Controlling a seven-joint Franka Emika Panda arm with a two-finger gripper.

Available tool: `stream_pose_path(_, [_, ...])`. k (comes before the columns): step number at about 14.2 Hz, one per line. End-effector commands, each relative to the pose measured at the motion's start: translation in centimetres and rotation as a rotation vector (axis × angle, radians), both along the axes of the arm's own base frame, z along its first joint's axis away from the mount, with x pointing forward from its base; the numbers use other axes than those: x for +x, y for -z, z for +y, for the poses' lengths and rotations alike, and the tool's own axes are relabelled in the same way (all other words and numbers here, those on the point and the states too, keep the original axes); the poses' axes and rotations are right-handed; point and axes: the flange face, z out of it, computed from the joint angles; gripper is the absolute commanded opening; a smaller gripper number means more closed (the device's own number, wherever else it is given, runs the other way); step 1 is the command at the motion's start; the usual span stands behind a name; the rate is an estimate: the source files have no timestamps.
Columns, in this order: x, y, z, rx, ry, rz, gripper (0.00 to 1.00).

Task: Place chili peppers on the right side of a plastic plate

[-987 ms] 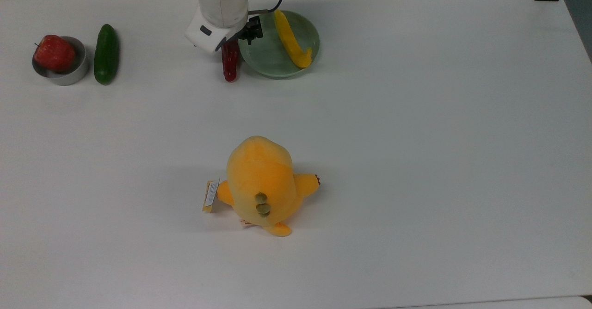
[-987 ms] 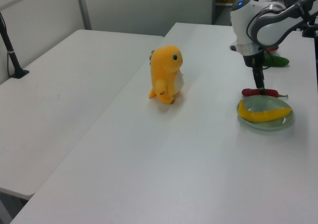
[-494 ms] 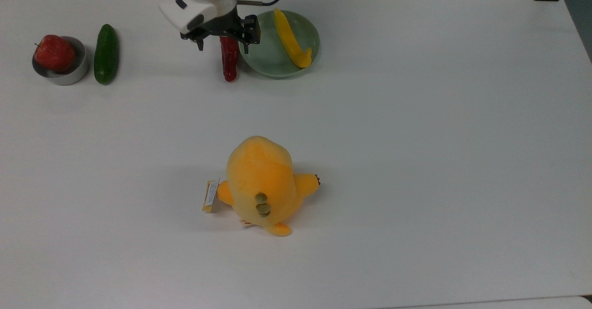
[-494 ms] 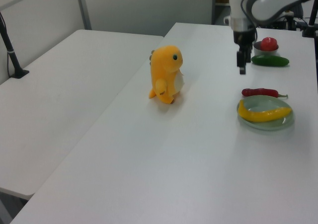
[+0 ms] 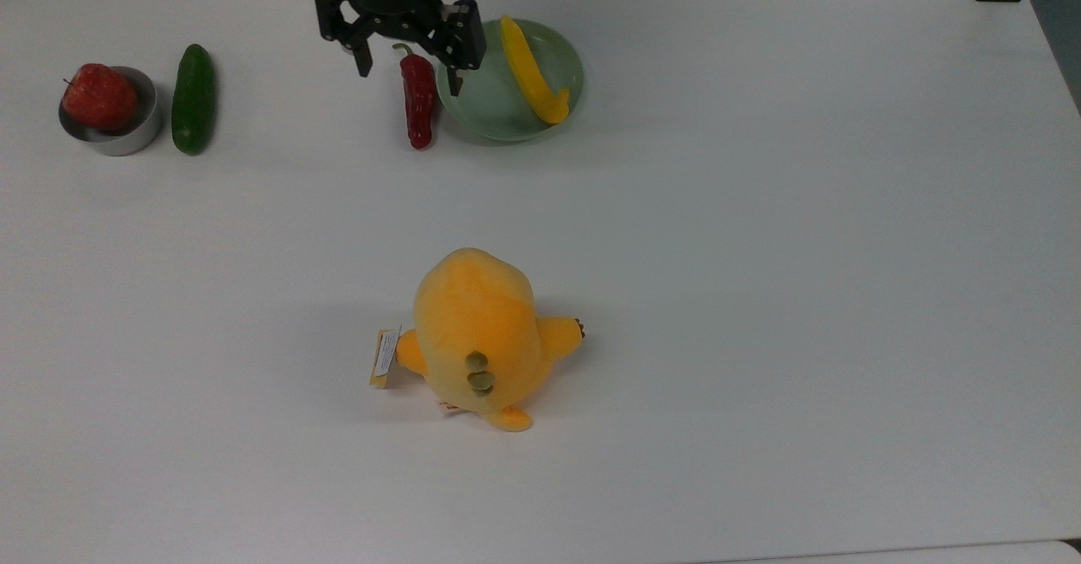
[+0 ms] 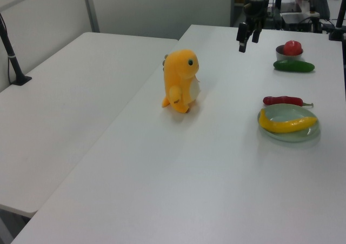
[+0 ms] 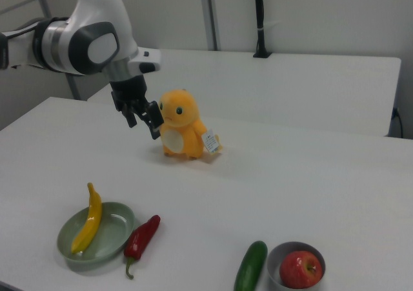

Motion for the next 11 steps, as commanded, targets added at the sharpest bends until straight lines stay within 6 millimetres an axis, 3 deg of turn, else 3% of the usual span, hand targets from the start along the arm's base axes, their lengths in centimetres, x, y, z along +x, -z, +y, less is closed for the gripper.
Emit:
stream_pose_path(1, [-0.1,-0.2,3.6,0.023,0.037,0.012,1.0])
stream_pose_path(11, [-0.9,0.7,5.6,-0.002,-0.078,0.059,1.0])
